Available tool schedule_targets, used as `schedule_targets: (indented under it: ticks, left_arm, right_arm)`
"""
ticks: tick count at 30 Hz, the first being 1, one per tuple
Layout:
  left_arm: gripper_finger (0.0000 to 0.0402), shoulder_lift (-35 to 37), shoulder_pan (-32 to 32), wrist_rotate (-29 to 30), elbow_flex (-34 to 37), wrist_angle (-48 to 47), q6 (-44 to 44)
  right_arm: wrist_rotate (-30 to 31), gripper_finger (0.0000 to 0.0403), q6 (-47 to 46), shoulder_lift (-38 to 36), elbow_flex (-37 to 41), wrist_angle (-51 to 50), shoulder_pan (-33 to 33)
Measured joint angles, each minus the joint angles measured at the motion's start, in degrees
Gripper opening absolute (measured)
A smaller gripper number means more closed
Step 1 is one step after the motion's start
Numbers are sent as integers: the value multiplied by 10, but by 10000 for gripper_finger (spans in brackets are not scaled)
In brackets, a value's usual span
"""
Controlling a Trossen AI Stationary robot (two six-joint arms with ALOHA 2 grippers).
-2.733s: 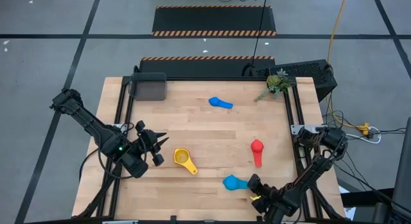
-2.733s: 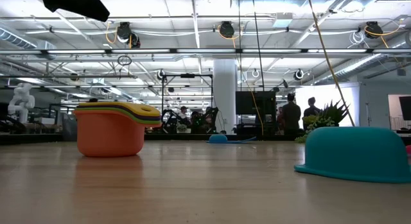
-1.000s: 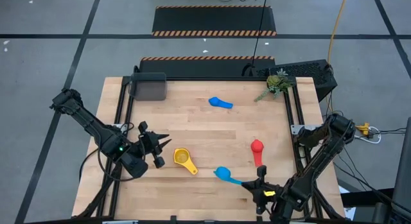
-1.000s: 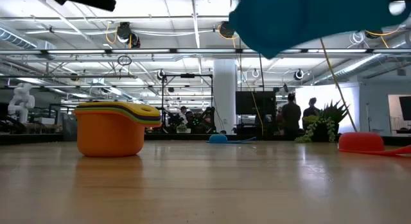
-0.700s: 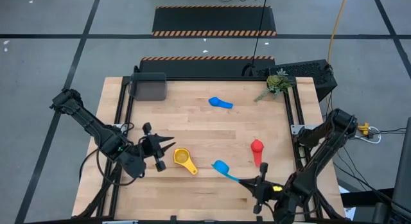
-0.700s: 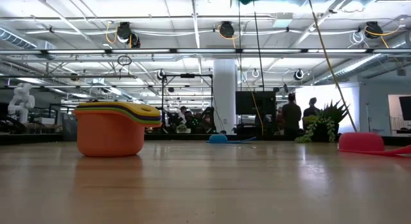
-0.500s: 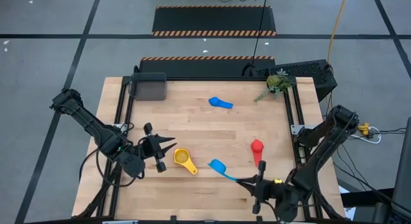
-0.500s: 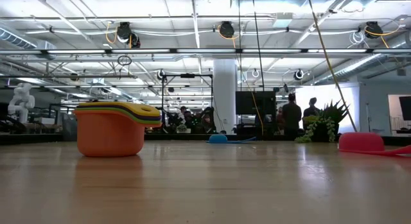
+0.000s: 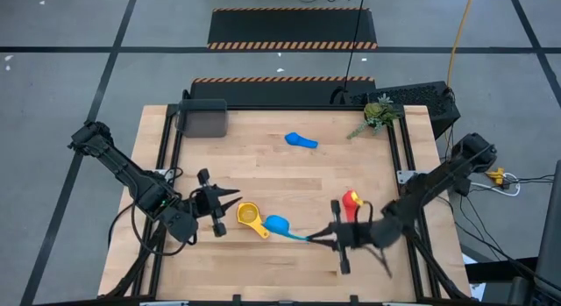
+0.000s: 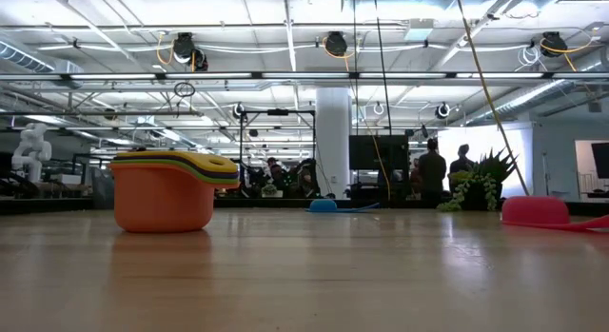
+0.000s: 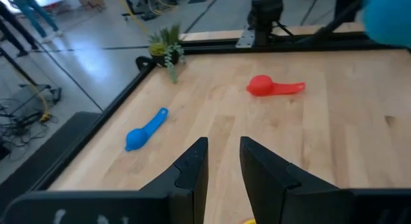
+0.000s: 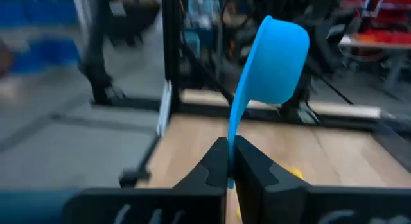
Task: Nest measuring cups in basket
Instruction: Stack the light blue measuring cup on top of the yellow measuring cup
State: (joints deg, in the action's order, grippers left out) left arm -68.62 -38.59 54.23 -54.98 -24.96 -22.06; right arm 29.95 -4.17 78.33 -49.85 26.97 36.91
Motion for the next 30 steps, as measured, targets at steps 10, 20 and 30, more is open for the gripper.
schedule_targets:
  ticks: [10,20,30]
  left_arm:
    - [113,0,0,-71,0,37,7]
    - [229,-7,24,-90,0,130,-39]
    - [246,-8,44,-92,0,188,17]
  right_arm:
    - [-137,0,-69,-14,181,294,-93]
    - [-138,0,-76,0,190,296,-96]
    - [-137,0,-86,13,190,298,-96]
